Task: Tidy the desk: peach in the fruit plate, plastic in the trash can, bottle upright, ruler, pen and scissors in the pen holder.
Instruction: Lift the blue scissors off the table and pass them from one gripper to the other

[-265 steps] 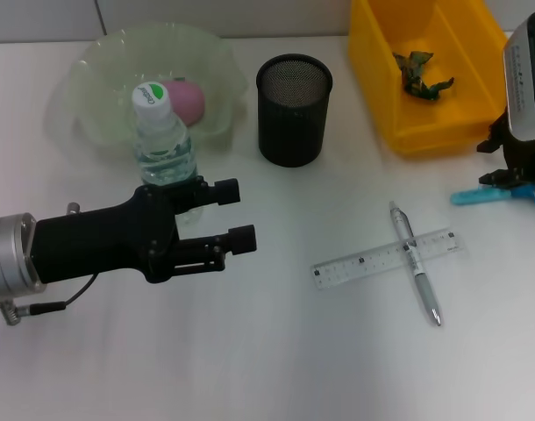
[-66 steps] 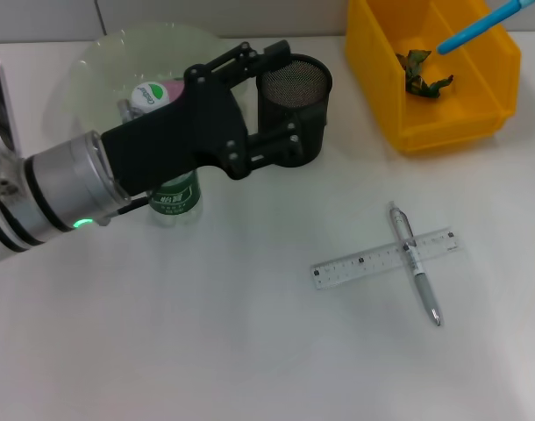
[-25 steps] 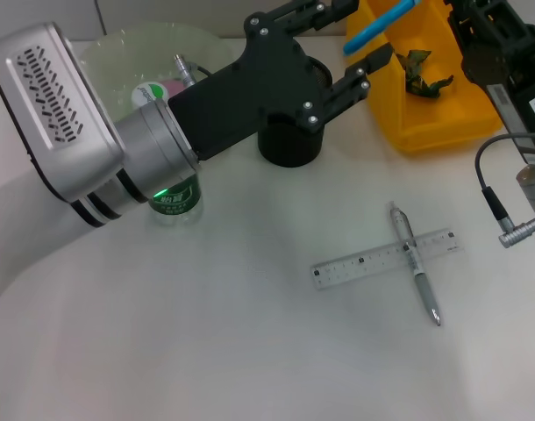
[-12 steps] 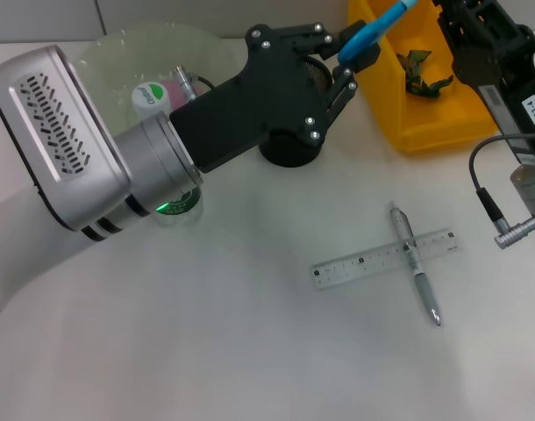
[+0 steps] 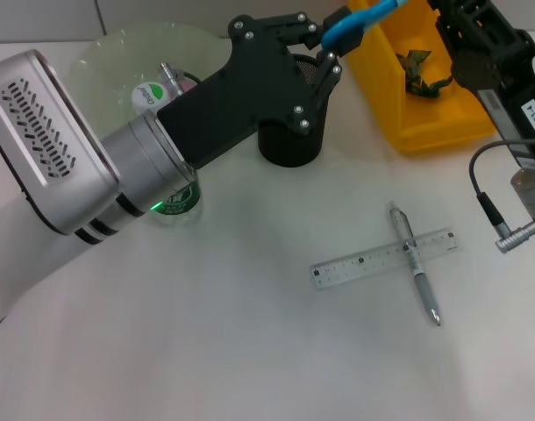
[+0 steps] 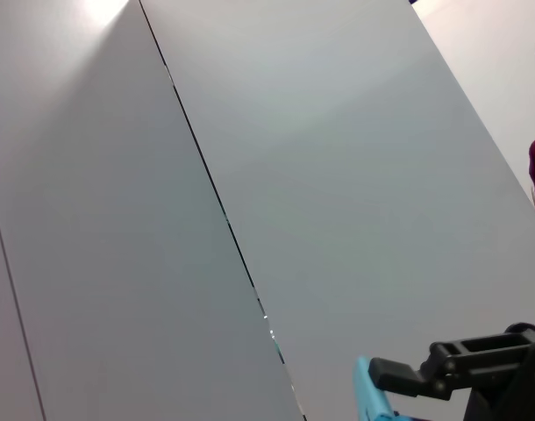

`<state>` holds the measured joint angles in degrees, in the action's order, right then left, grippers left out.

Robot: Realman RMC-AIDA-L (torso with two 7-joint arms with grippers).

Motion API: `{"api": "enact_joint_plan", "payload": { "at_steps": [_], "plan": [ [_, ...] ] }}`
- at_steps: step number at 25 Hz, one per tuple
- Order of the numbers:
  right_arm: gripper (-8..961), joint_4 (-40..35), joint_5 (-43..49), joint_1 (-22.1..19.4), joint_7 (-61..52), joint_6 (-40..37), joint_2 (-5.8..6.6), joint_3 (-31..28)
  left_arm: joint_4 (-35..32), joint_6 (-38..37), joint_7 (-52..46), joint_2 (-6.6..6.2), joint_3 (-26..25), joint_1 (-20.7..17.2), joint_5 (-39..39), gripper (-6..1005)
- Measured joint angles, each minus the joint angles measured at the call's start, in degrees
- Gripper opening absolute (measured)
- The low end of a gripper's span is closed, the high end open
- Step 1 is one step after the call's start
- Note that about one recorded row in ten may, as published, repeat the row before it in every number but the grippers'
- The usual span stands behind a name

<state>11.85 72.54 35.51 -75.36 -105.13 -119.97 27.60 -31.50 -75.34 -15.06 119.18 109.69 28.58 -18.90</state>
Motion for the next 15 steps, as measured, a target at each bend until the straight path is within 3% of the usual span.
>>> {"api": "enact_joint_plan", "payload": {
  "at_steps": [8, 12, 15],
  "plan": [
    [223, -0.10, 0.45, -0.65, 0.33, -0.69, 0.00, -0.64, -0.11, -0.07, 1.42, 0.00, 0.39, -0.75, 2.05, 99],
    [371, -0.50, 0.05, -1.98, 0.23, -1.45, 0.01, -1.01, -0.30, -0.14, 1.32, 0.00, -0.05, -0.82, 2.10, 98],
    [500, -2.79, -0.05, -5.23, 0.04, -3.45, 0.14, -1.87, -1.04, 0.33, -0.68, -0.30, -1.02, -0.76, 1.69, 98]
  ]
}}
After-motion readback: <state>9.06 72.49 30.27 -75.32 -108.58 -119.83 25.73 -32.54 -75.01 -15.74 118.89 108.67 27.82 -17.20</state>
